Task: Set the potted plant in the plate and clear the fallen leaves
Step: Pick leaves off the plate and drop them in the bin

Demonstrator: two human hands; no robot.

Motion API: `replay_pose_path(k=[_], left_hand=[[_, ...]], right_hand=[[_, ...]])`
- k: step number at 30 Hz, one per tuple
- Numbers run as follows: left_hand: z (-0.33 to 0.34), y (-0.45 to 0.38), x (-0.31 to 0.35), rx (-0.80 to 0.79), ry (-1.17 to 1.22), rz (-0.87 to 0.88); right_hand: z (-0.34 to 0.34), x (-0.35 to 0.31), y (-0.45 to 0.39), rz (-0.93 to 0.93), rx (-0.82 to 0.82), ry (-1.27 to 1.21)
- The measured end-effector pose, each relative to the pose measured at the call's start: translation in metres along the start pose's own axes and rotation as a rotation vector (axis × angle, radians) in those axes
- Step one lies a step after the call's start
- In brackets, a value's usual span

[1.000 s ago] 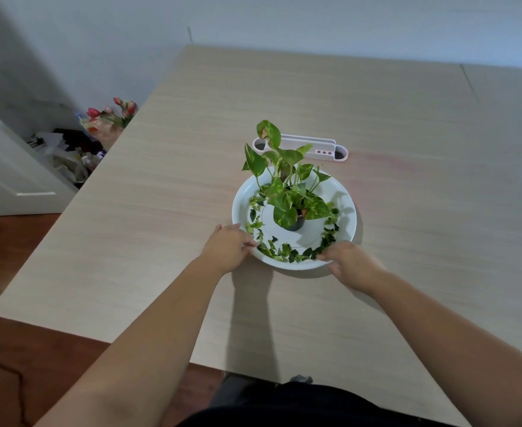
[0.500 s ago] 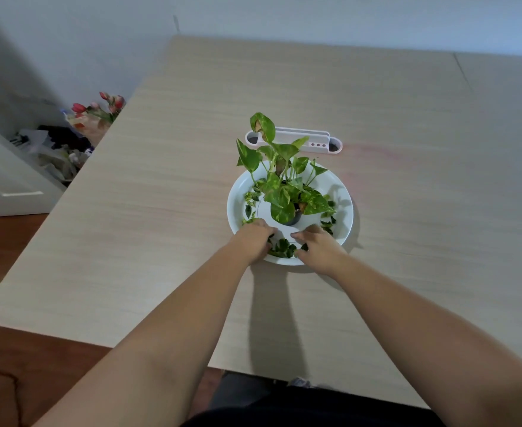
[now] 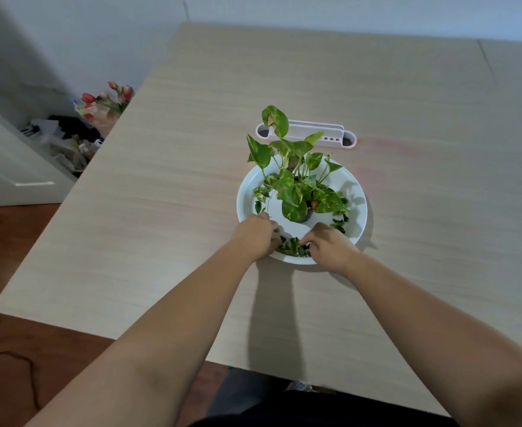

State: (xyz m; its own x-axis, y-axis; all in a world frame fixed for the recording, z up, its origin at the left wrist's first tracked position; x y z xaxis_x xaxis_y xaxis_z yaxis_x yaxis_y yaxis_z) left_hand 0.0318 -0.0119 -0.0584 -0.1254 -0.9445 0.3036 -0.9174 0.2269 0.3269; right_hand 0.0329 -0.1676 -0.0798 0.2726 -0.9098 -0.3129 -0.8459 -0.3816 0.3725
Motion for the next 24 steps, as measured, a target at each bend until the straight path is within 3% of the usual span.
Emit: replay_pose_path(k=[6, 13, 19, 24], left_hand=[[0.006, -0.008, 0.003, -0.003, -0.14, -0.154], [0.001, -0.008, -0.002, -0.045, -0.123, -0.144], [0.008, -0.01, 0.005, -0.068, -0.044, -0.149], [0.011, -0.016, 0.007, -0.03, -0.078, -0.132]], right_hand=[[0.008, -0.01, -0.007, 0.012, -0.108, 0.052], [0.004, -0.006, -0.007, -0.017, -0.124, 0.055], [-0.008, -0.003, -0.003, 0.166, 0.003, -0.114], [-0.003, -0.013, -0.003, 0.251, -0.046, -0.057]])
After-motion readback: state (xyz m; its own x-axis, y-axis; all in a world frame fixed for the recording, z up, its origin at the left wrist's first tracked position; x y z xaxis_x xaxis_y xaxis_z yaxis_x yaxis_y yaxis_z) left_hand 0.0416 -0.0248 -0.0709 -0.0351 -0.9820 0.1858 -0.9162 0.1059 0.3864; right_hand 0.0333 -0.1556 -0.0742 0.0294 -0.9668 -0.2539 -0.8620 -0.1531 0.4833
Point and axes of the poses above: each hand's wrist, its own y-axis away from the middle knuckle, its own z-axis out of the palm, x = y × z, the point moved 6 cm from there along -y, towards the middle knuckle, and after that the axes turned 6 degrees about y, right-handed, at the moved point
